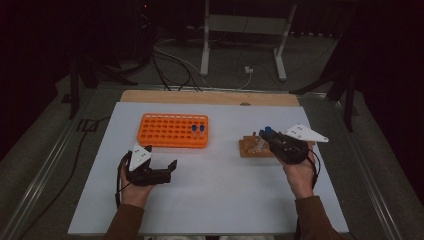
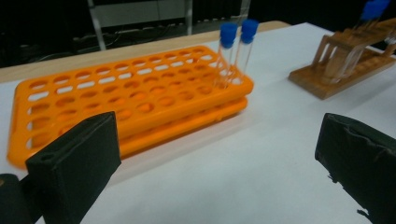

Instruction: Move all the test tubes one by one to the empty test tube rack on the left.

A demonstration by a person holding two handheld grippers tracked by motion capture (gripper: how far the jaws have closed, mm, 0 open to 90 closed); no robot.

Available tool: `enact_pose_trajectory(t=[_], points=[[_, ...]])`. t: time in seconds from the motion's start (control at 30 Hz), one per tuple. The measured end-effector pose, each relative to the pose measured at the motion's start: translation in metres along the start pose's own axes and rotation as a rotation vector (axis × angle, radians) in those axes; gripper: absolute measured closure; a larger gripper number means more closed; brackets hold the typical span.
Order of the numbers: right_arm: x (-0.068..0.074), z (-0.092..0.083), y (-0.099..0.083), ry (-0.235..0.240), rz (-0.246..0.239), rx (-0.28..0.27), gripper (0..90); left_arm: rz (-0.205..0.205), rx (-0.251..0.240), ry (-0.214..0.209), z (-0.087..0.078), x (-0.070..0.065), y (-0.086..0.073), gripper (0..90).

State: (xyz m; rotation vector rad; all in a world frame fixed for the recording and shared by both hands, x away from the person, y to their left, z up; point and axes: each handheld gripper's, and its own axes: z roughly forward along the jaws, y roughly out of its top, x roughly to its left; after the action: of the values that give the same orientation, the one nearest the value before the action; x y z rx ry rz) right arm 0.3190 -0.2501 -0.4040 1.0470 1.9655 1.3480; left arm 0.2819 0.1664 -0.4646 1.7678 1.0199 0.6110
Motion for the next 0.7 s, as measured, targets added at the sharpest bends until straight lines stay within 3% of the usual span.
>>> enact_pose_trajectory(t=[0.17, 0.7], points=[[0.016, 0.009, 0.003, 0.041, -0.020, 0.009, 76.9, 0.015, -0.016, -0.018, 0.001, -0.006, 0.009, 1.0], [0.056, 0.033, 0.012, 0.168, -0.020, 0.017, 76.9, 0.037, -0.038, -0.087, 0.019, -0.023, 0.031, 1.0]])
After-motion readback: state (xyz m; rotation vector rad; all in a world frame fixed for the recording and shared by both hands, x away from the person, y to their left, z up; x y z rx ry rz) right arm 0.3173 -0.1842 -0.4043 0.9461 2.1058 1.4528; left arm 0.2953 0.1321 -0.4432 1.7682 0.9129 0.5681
